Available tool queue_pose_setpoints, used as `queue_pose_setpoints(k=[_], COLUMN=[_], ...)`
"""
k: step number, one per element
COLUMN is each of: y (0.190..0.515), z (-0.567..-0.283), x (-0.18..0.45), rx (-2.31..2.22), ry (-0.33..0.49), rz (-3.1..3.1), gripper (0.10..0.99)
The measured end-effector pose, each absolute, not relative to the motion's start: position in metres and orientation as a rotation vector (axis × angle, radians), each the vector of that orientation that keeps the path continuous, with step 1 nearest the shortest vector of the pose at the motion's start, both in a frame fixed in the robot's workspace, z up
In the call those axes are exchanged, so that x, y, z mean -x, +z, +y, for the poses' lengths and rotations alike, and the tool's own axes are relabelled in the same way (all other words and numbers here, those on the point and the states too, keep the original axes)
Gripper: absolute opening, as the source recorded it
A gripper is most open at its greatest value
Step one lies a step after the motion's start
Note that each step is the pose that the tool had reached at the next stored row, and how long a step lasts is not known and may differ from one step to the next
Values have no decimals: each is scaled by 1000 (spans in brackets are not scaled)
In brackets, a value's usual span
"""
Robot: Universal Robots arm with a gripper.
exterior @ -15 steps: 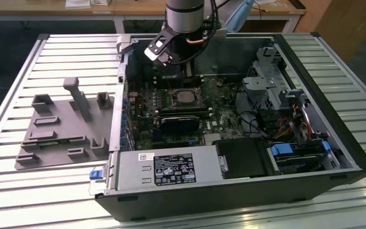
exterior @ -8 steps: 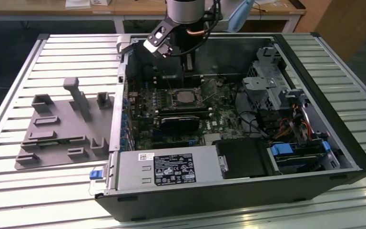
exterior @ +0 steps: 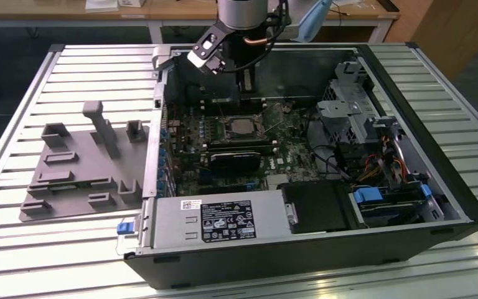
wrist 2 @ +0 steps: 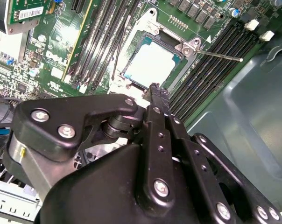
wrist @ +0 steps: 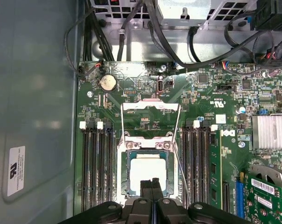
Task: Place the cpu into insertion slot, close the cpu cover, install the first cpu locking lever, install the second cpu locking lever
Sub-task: 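Close the cpu cover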
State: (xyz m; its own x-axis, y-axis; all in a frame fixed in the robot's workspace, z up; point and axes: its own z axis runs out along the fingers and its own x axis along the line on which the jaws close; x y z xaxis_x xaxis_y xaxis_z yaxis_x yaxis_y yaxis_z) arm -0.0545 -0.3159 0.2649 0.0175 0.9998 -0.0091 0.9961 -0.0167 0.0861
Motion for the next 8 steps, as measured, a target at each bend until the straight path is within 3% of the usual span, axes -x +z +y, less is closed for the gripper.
queue_pose_setpoints(k=[8], y=[265], z=[-316], x=[54], rx=[-2191], ry=[83], rz=[2154], gripper=[102])
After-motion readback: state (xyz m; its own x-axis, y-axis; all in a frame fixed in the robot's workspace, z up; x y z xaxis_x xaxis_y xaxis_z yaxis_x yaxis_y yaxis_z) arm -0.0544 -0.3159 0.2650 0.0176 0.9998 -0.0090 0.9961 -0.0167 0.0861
